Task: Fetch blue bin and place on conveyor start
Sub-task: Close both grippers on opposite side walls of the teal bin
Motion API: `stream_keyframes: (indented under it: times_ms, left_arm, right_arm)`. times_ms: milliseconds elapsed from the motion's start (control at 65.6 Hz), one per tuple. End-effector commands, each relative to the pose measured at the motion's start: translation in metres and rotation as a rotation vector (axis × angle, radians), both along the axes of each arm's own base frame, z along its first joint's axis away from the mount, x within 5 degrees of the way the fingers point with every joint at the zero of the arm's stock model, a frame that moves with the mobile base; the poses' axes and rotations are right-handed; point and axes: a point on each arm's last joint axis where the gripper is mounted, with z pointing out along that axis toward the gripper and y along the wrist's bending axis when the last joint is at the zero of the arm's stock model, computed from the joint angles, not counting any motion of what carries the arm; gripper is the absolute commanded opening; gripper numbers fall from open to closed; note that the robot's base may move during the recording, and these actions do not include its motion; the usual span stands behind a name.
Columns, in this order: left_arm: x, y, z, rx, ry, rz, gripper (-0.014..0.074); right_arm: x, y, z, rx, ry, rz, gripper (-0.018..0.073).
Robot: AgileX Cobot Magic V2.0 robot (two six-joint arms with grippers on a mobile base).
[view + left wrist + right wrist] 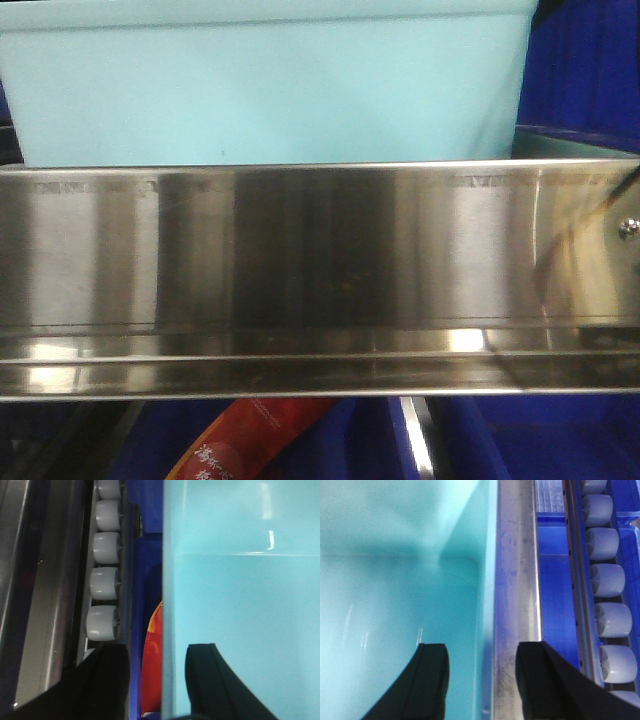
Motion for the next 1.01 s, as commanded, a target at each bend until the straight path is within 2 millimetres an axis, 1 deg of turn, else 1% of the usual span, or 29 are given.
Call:
stream_keyframes:
  times_ms: [0, 122, 305, 991]
  left_arm:
    - [0.0032, 0.0016, -0.0025, -0.005, 0.001, 0.015, 0.0202]
    - [0.0028, -0.0002, -0.005, -0.026, 0.022, 0.018, 0.0202]
    - [0.0028, -0.0013, -0.005, -0.04, 0.022, 0.017, 0.0202]
    - [0.0033, -0.0015, -0.0061, -0.039, 0.024, 0.018, 0.0202]
  right_arm:
    - [0.0007, -0.0023, 0.0033, -0.006, -0.011, -0.002, 0.0223]
    - [0.0008, -0.0022, 0.0031, -0.004, -0.01, -0.002, 0.0223]
    - [0.0016, -0.0005, -0.004, 0.001, 0.031, -0.005, 0.0223]
    - [0.0025, 0.0002, -0.0035, 0.008, 0.02, -0.003, 0.0223]
